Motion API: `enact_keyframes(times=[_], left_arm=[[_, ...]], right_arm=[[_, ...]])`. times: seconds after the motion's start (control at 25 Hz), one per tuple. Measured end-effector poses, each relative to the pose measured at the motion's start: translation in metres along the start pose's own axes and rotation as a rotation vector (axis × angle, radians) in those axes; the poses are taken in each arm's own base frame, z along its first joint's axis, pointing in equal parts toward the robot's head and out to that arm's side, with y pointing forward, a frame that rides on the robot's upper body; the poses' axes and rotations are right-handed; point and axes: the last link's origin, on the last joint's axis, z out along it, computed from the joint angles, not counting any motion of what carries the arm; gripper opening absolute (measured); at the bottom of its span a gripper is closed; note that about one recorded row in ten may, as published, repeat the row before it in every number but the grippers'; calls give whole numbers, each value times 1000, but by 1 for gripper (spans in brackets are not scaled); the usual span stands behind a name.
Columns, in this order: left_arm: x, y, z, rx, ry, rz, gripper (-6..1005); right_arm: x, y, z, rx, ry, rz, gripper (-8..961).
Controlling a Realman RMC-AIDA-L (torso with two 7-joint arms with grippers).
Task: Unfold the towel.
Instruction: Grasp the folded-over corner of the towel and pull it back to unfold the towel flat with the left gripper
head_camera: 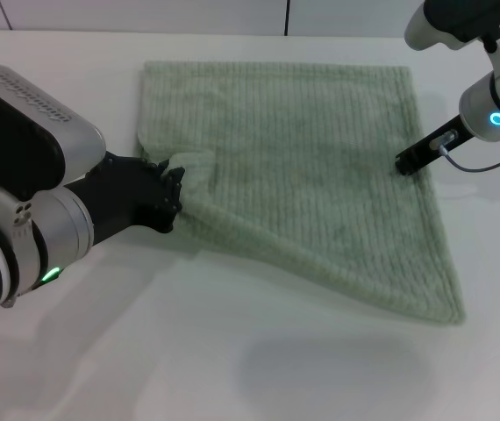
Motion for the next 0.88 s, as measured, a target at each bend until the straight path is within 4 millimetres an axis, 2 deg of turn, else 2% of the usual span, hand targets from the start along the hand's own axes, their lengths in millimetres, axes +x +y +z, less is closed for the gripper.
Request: enact_keyframes(times=[0.24, 0.6, 0.88], left_arm=[[-4, 0, -1, 5, -7, -9, 119], [-11, -12, -6, 74, 17, -46, 125], [-14, -6, -6, 59, 8, -44, 130]], right_arm=[[0, 0, 0, 1, 1, -1, 0], [0, 0, 0, 1, -1, -2, 4], [0, 0, 0, 1, 0, -1, 8]])
